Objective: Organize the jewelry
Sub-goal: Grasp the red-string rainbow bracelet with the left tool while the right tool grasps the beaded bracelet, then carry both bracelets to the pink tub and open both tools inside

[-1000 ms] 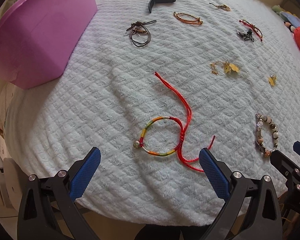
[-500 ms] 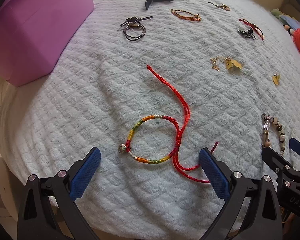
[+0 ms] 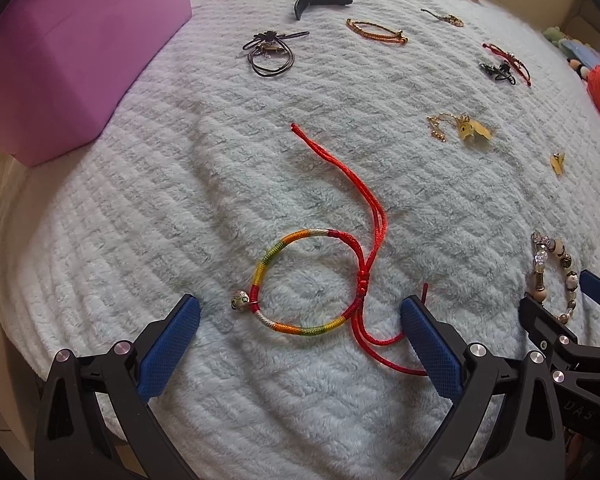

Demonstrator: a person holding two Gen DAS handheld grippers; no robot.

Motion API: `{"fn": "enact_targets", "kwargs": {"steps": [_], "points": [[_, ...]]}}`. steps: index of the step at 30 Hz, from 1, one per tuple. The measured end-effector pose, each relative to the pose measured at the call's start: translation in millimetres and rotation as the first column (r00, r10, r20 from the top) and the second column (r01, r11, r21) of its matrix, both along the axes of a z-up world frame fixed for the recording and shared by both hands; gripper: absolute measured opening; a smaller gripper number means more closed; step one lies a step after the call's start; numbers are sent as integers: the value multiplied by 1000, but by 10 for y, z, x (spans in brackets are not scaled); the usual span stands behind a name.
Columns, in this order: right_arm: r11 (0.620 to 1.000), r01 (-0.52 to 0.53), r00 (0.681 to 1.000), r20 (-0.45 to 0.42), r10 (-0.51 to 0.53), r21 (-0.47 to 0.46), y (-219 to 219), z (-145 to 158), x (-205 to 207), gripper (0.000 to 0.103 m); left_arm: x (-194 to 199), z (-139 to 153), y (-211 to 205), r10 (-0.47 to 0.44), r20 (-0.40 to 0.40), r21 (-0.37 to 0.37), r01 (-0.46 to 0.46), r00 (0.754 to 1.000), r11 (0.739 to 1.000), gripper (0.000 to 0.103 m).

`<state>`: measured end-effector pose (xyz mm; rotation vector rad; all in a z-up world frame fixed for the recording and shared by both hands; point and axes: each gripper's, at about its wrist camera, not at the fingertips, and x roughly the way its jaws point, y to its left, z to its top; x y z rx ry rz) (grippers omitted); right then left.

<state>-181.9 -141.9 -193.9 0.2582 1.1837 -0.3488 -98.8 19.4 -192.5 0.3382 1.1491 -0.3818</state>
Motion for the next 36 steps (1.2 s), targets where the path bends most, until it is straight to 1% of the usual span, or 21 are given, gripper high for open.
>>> {"fn": "enact_targets", "kwargs": {"steps": [7, 10, 11, 12, 13, 16, 18, 19, 20, 21, 22, 23, 24, 25, 26, 27, 30, 36], "points": [[1000, 11, 1000, -7, -11, -8, 22, -10, 37, 94, 3, -17, 11, -2, 11, -2, 2, 1000, 1000, 97], [1000, 6, 1000, 0, -6, -12, 50, 1, 36, 94, -39, 23, -3, -13, 23, -10, 13, 1000, 1000, 93], [1000, 3, 1000, 1, -3, -11, 58, 6, 35, 93, -71, 34, -13, -20, 30, -14, 21, 999, 1000, 89], [1000, 3, 1000, 1, -3, -12, 64, 14, 22, 93, -98, 41, -14, -30, 35, -24, 31, 999, 999, 82], [1000, 5, 1000, 0, -5, -7, 60, 15, 20, 93, -127, 58, -20, -41, 43, -31, 42, 998, 999, 80], [1000, 4, 1000, 6, -4, 12, 43, 32, -1, 91, -167, 94, -41, -52, 52, -33, 54, 997, 998, 67], [1000, -3, 1000, 13, 3, 9, 53, 58, -18, 85, -174, 124, -71, -61, 56, -29, 62, 997, 998, 52], [1000, -7, 1000, 15, 7, 7, 67, 70, -20, 83, -171, 144, -92, -68, 59, -29, 69, 996, 997, 47], [1000, -11, 1000, 19, 11, 4, 87, 81, -23, 78, -175, 155, -106, -71, 64, -21, 72, 995, 997, 42], [1000, -15, 1000, 24, 15, 3, 107, 92, -25, 71, -164, 166, -115, -70, 65, -18, 72, 995, 997, 36], [1000, -20, 999, 32, 20, -3, 123, 111, -36, 67, -156, 177, -116, -64, 70, -14, 65, 996, 998, 31], [1000, -22, 999, 35, 22, -5, 139, 122, -37, 60, -143, 184, -111, -57, 70, -13, 58, 996, 998, 25], [1000, -22, 999, 38, 22, -6, 144, 135, -38, 51, -117, 191, -108, -52, 66, -17, 53, 996, 998, 22], [1000, -17, 999, 37, 17, -15, 140, 146, -34, 45, -108, 197, -99, -49, 64, -18, 50, 997, 999, 21], [1000, -14, 999, 41, 15, -11, 125, 156, -35, 25, -109, 204, -93, -47, 67, -14, 49, 997, 999, 18], [1000, -8, 999, 40, 8, 0, 94, 156, -37, 13, -114, 211, -90, -48, 69, -11, 49, 996, 999, 16], [1000, 0, 999, 45, -1, 27, 50, 168, -51, 13, -116, 246, -86, -44, 66, -12, 44, 997, 999, 13], [996, 33, 998, 44, -37, 87, -33, 255, -91, 12, -46, 352, -72, -27, 23, -45, 28, 999, 999, 11]]}}
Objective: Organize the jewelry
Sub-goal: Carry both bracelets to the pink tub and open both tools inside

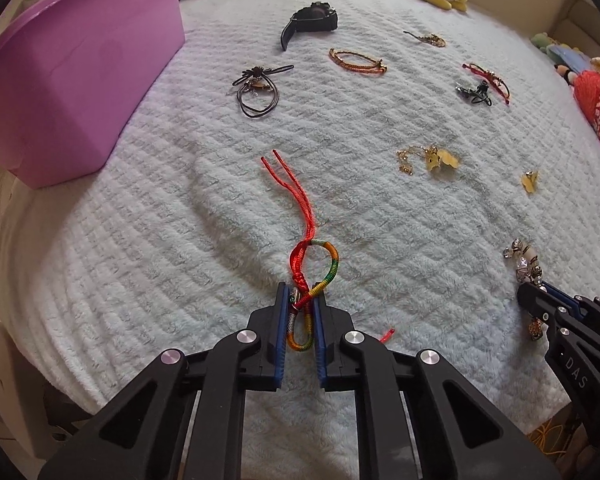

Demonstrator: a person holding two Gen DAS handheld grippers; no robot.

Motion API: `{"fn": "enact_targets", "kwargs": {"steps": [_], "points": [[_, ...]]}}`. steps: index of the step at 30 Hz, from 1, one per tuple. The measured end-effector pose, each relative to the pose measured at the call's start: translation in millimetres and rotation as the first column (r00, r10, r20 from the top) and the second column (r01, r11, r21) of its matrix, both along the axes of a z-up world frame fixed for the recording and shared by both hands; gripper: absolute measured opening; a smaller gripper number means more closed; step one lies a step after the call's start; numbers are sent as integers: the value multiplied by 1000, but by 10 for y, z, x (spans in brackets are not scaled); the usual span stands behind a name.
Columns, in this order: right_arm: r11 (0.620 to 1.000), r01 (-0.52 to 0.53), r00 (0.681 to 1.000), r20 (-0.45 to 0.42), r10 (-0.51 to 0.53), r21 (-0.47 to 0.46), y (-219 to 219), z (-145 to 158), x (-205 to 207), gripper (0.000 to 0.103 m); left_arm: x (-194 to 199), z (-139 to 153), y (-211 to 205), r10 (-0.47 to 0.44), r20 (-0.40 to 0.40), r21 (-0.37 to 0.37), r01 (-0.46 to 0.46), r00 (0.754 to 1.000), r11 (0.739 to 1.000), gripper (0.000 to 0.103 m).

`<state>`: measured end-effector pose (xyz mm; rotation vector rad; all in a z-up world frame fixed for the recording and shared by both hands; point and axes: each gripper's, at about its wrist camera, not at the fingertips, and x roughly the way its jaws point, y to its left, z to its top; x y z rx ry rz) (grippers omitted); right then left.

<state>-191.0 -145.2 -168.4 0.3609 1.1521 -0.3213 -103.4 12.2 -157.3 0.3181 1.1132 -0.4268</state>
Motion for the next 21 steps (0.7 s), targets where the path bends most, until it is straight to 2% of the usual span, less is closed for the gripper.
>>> {"fn": "enact_targets", "kwargs": {"steps": [6, 12, 16, 21], "points": [[1000, 20, 1000, 6, -20, 22, -134, 227, -44, 12, 16, 254, -62, -30, -14, -43, 30, 999, 999, 11], [1000, 6, 1000, 21, -7, 30, -249, 647, -27, 12, 67, 591, -161, -17, -55, -57, 14, 998, 998, 11], [999, -29, 999, 25, 28, 42, -293, 1002, 38, 12, 126, 921, -173, 23, -74, -61, -27, 997, 998, 11], [994, -98, 994, 58, 95, 55, -292, 1549, 273, 12, 271, 1487, -103, 85, -62, -78, -90, 994, 993, 11]]}}
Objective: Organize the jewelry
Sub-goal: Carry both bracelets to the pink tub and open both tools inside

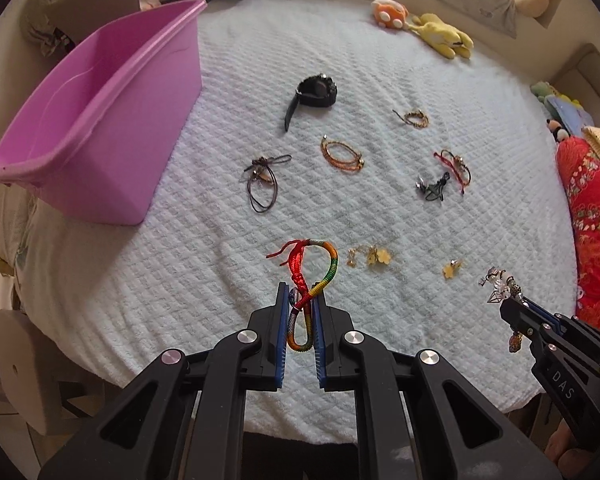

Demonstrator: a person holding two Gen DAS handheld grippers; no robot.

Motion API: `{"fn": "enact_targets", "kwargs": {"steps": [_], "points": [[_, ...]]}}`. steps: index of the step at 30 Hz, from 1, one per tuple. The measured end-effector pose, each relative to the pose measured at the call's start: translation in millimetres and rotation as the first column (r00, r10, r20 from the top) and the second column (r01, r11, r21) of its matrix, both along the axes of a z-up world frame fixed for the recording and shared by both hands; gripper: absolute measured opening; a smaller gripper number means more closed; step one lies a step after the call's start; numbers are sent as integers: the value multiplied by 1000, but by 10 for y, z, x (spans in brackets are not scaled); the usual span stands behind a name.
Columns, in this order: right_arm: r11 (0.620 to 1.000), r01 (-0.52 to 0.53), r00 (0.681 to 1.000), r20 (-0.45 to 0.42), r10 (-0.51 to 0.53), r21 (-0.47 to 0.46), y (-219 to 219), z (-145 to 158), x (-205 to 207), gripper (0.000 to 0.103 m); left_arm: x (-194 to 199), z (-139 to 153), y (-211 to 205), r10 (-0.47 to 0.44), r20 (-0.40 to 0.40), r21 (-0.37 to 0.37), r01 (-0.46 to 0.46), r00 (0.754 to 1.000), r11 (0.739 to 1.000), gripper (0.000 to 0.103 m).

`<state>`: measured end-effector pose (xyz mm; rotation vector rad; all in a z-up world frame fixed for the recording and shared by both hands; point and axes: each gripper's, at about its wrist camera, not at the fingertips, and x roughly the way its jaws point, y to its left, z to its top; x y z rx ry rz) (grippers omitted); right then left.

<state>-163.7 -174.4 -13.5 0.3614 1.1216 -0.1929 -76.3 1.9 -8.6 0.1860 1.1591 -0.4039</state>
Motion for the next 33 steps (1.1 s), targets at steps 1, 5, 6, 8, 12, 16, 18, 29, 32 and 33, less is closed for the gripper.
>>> {"fn": "enact_targets", "kwargs": {"steps": [1, 5, 6, 8, 12, 16, 18, 29, 32, 33], "points": [[1000, -15, 1000, 12, 15, 0, 12, 116, 75, 12, 43, 127, 24, 15, 13, -2, -15, 1000, 1000, 11], [997, -79, 995, 66, 79, 4, 122, 565, 455, 12, 285, 612, 191, 83, 48, -20, -82, 995, 996, 11], [995, -97, 992, 78, 97, 4, 169, 675, 567, 12, 360, 724, 254, 99, 52, -30, -98, 994, 995, 11], [992, -125, 987, 104, 123, 15, 291, 880, 805, 12, 527, 940, 406, 128, 62, -47, -125, 990, 991, 11], [982, -183, 973, 149, 175, 42, 669, 1207, 1314, 12, 907, 1264, 748, 168, 99, -31, -166, 981, 986, 11], [970, -237, 958, 180, 224, 51, 1196, 1400, 1845, 12, 1362, 1439, 1175, 193, 133, -13, -193, 972, 981, 11], [966, -248, 954, 187, 233, 65, 1470, 1457, 2089, 12, 1614, 1455, 1379, 193, 140, 4, -195, 971, 981, 11], [952, -273, 961, 73, 266, 135, 2554, 1062, 3408, 12, 2781, 1046, 2218, 184, 51, 57, -186, 982, 981, 12], [954, -275, 961, 10, 276, 122, 2711, 863, 3635, 12, 2956, 823, 2312, 176, 16, 82, -177, 984, 981, 12], [954, -276, 960, -7, 279, 116, 2748, 801, 3689, 12, 3002, 749, 2337, 174, 1, 85, -173, 985, 981, 12]]}}
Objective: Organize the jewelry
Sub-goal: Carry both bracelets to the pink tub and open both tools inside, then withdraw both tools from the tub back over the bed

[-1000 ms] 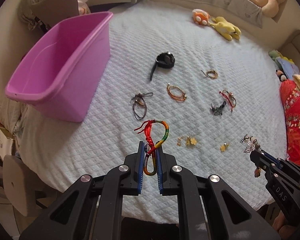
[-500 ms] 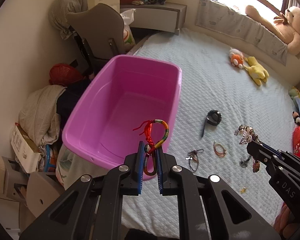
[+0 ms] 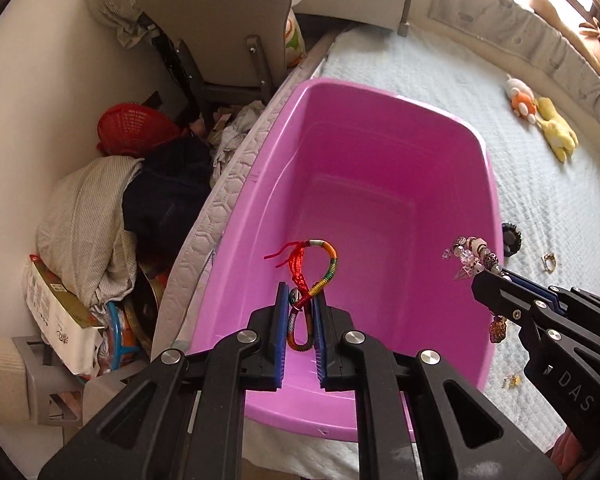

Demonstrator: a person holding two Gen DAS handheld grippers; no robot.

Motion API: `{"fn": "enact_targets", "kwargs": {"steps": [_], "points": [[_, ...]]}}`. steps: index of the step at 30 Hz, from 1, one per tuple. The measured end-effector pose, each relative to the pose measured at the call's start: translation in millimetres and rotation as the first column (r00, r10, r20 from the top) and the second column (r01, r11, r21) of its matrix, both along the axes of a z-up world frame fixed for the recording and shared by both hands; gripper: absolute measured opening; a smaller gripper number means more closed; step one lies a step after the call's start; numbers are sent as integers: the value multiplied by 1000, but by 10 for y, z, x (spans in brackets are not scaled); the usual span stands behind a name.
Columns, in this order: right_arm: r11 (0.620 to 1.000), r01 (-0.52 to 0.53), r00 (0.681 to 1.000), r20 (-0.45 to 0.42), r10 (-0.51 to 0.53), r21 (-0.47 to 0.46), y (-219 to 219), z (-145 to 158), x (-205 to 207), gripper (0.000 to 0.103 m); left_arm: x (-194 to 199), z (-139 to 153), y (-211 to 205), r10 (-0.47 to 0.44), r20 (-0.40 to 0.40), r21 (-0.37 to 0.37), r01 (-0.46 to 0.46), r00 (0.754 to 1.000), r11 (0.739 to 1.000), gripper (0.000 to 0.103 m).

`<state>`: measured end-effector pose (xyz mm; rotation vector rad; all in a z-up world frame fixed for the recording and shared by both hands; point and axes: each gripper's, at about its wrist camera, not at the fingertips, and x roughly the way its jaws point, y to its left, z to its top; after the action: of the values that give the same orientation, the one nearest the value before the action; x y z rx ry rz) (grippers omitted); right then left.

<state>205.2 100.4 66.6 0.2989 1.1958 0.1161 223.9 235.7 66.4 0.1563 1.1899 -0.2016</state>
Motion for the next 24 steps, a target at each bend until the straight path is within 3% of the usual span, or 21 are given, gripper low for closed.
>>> {"fn": "enact_targets", "kwargs": {"steps": [8, 10, 12, 13, 14, 24], "points": [[1000, 26, 995, -99, -28, -18, 26, -366, 223, 12, 177, -467, 51, -22, -102, 11, 23, 995, 1000, 17], [999, 31, 992, -119, -34, -27, 19, -422, 251, 12, 175, -507, 62, -18, -110, 14, 20, 994, 1000, 29], [999, 43, 990, -133, -47, -30, -5, -454, 271, 17, 176, -521, 77, -13, -101, 19, 15, 995, 1000, 67], [998, 52, 989, -135, -55, -27, -22, -451, 273, 24, 171, -512, 88, -10, -92, 20, 12, 996, 1000, 73], [998, 57, 990, -127, -60, -27, -43, -438, 262, 34, 172, -508, 95, -12, -88, 10, 13, 996, 1000, 74], [996, 60, 993, -102, -66, -60, -105, -309, 121, 41, 191, -447, 70, 6, -91, 35, -3, 996, 999, 75]]}}
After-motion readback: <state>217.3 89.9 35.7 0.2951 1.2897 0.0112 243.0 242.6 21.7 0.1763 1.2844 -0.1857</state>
